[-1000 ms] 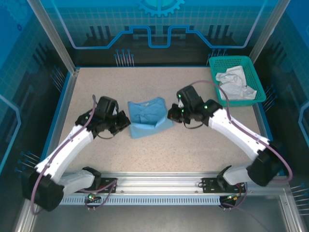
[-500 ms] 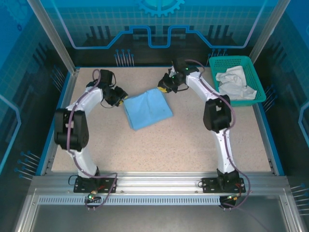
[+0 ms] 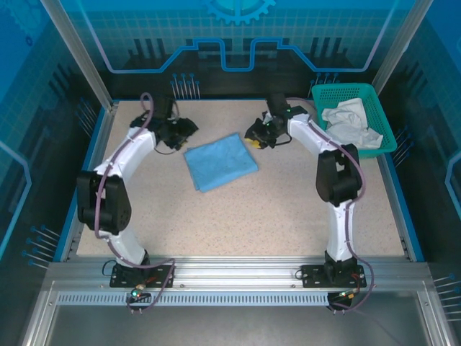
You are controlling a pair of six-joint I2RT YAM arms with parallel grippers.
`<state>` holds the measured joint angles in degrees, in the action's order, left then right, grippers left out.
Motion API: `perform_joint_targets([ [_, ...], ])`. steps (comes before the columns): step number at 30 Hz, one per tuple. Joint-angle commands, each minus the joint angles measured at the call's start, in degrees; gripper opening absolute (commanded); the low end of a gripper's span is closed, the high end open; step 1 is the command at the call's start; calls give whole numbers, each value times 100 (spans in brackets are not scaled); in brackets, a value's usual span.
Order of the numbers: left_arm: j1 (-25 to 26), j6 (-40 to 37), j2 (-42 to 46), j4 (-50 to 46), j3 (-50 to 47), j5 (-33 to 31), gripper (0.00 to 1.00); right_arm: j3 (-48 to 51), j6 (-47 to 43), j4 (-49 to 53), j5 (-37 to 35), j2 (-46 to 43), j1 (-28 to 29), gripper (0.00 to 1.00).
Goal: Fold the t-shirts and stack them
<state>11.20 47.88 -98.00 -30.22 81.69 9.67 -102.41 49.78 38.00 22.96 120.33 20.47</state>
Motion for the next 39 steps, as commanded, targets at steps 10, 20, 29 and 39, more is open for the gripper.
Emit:
perform_joint_targets([
  [10, 1294, 865, -691, 1663, -1766, -406, 35, 1398, -43, -1037, -127, 345, 335, 16],
  [20, 1338, 654, 166, 1886, -3423, -449, 34, 4189, 1413, -2882, -220, -956, 954, 23],
  [29, 1454, 376, 2579, 887, -4339, -552, 43, 5170, 2018, -2730, -1529, -2400, 2261, 32],
  [39, 1115, -329, 2103, 356, -2586, -289, 39, 3707, 1049, -1623, -2237, -2604, 1826, 19],
])
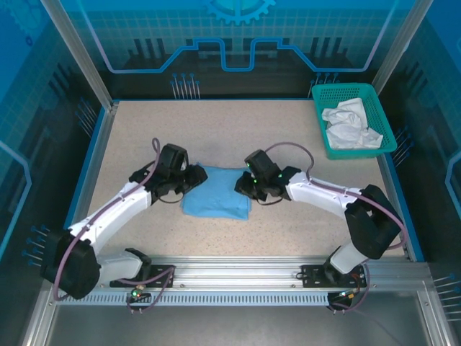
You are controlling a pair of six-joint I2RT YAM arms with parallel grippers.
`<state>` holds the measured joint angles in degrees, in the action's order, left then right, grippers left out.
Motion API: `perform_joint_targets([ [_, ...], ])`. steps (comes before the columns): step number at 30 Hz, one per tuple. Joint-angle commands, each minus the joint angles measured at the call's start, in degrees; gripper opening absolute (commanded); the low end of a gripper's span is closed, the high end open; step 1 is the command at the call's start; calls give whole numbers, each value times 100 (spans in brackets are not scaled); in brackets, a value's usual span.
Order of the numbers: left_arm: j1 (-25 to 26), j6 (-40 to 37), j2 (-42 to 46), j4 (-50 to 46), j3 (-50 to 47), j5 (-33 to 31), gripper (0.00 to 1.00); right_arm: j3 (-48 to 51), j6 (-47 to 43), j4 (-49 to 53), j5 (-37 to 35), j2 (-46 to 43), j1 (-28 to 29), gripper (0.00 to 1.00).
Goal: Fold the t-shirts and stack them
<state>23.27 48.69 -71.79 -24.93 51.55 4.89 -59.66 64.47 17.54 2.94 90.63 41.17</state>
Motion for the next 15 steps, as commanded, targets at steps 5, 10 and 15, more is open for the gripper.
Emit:
perform_joint_targets([
  [5, -453, -774, -2170, 45, 1446, 449, 34, -1638, -731, 513, 453, 1611, -692, 11],
  [10, -790, -808, -3299, 466, 1798, 644, 32, -2278, -873, 643, 879, 2672, -1122, 10],
  [15, -1212, -896, -4061, 423, 2088, 418, 32, -2084, -779, 297, 1249, 3016, -1543, 10],
])
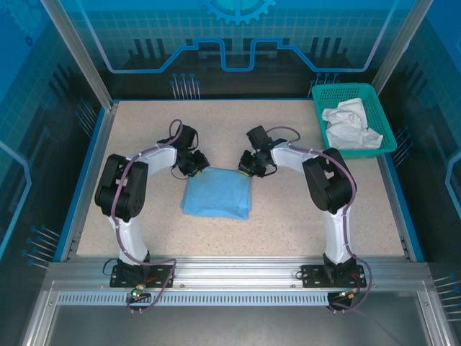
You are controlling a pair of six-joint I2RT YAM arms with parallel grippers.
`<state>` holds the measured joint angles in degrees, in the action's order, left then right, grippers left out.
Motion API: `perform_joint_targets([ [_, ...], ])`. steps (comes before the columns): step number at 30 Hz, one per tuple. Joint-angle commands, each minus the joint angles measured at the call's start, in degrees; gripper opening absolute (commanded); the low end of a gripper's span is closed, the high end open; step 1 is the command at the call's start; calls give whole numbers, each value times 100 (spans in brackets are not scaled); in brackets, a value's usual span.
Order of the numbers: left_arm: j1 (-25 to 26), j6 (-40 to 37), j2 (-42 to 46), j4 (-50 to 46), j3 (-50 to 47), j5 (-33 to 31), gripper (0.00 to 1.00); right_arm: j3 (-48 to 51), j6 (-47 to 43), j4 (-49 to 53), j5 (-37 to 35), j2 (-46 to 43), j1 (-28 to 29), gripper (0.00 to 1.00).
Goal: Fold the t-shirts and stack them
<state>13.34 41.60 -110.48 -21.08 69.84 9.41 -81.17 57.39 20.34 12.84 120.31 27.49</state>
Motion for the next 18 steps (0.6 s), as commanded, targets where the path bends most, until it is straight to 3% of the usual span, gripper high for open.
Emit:
perform_joint_targets([
  [1, -326, -196, -322, -34, 326, -50, 31, 116, -71, -28, 284, 70, -207, 11],
  [5, -457, -359, -305, -241, 628, 78, 37, 67, -329, -17, 285, -114, -208, 13],
  [11, -251, -405, 631, -634, 974, 198, 63, 268, -571, 46, -243, -933, 70, 15],
  [18, 921, -432, 1581, -669, 124, 151, 41, 1476, -105, -748, -123, -1659, 826, 16],
])
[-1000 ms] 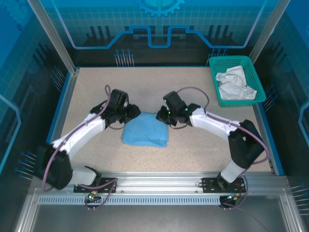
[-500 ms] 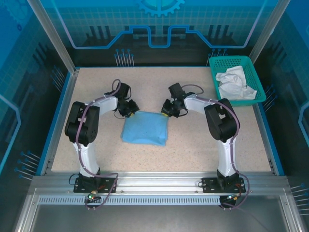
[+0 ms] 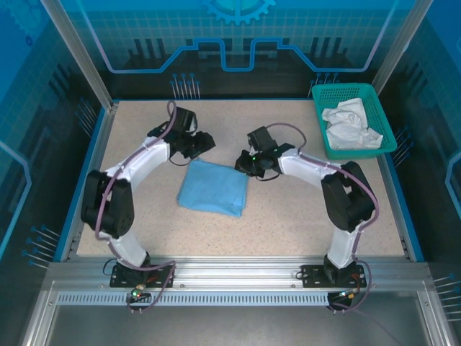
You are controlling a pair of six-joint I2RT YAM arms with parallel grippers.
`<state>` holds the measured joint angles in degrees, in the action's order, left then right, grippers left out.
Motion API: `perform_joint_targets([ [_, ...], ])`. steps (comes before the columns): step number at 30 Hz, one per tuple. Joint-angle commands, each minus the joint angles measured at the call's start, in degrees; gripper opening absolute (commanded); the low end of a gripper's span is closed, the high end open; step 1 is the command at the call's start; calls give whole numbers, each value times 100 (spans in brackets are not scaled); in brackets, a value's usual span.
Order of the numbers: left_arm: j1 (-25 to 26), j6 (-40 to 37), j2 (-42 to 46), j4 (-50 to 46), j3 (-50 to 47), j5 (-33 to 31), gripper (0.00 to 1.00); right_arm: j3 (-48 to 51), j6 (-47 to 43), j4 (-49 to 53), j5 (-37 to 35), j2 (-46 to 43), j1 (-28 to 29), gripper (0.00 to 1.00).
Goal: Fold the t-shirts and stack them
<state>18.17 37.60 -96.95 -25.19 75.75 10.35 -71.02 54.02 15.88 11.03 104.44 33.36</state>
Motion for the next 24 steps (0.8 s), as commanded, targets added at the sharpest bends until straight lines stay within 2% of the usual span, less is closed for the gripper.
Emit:
perform_joint_targets([
  [1, 565, 66, 292, -78, -733, 116, 40, 578, 317, -406, 104, -38, 321, 16],
  [3, 807, 299, 336, 432, -1402, 335, 40, 685, 428, -472, 209, 127, 479, 16],
  [5, 982, 321, 230, 525, -1788, 255, 39, 820, 610, -535, 323, 256, 627, 16],
  [9, 1037, 532, 303, 1026, -2823, 262, 40, 1216, 792, -582, 176, 153, 1035, 20],
  [14, 1022, 514, 844, 862, -3690, -339, 54, 1889, 1000, -540, -94, -289, 956, 22],
  [17, 1025, 554, 1213, 867, -3934, -339, 58, 2031, 966, -344, -520, -885, 1018, 22],
  [21, 1023, 619, 1539, 908, -3980, -102, 56, 2011, 1003, -122, -1043, -1589, 1537, 21],
  [24, 1030, 756, 1626, 1034, -3958, 175, 46, 2031, 1333, -451, -1042, -1661, 1930, 18],
])
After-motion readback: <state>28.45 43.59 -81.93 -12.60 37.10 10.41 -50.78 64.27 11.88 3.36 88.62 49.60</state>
